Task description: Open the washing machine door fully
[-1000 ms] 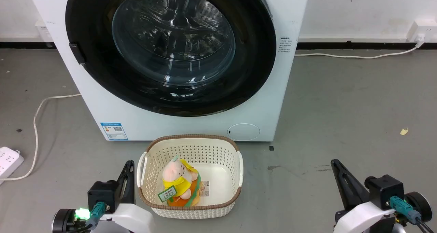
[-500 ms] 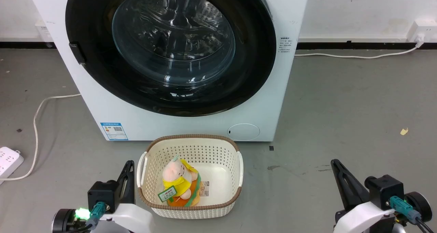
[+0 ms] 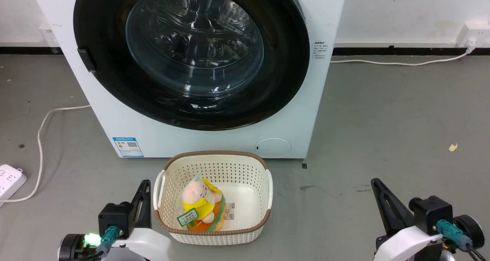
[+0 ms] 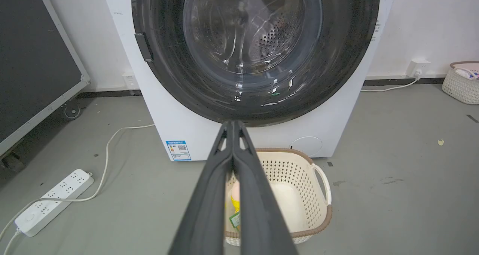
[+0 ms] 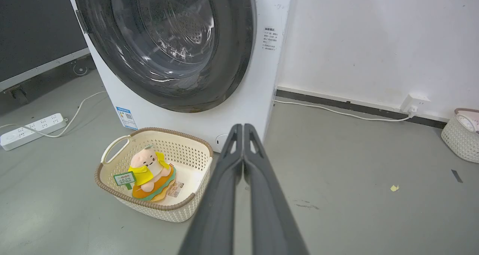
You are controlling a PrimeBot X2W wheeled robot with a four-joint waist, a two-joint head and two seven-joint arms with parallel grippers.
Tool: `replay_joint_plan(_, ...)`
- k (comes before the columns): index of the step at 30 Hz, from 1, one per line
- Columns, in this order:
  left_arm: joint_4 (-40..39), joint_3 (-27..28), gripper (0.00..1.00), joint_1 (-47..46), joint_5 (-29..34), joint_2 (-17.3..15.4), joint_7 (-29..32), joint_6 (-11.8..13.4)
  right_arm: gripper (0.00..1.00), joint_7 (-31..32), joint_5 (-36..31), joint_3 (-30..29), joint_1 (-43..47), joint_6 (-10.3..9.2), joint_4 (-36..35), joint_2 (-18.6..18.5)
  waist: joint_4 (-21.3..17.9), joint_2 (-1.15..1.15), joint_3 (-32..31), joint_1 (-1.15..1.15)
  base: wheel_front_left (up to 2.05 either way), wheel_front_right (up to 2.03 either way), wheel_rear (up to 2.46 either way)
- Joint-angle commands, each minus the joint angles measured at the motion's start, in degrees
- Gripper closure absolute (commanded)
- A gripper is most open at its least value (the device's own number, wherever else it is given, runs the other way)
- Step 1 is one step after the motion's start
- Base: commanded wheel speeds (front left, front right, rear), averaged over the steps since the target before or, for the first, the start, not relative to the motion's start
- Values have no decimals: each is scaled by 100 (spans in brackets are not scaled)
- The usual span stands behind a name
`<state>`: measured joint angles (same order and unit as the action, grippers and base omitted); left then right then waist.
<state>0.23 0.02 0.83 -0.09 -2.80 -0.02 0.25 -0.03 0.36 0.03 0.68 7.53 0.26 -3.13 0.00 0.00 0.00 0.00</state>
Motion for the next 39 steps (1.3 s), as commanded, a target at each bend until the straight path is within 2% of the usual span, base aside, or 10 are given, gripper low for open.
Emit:
replay_joint_plan(1,-23,-2,100,-83,9,-8,2,-25,100,3,-36,-3,-68,-4,-26,25,0,0,0,0,0,0,0)
replay_joint_plan(14,-23,-2,100,-83,9,-8,2,-25,100,3,-36,-3,-68,-4,-26,25,0,0,0,0,0,0,0)
replay_joint_plan(15,0,-1,0,-1,0,0,0,0,0,0,0,1,0,0,0,0,0,0,0,0,0,0,0)
replay_joint_plan(39,206,-108,0,-39,-63,0,-248,16,0,-248,197,81,-38,-1,115,-63,37,0,-17,0,0,0,0)
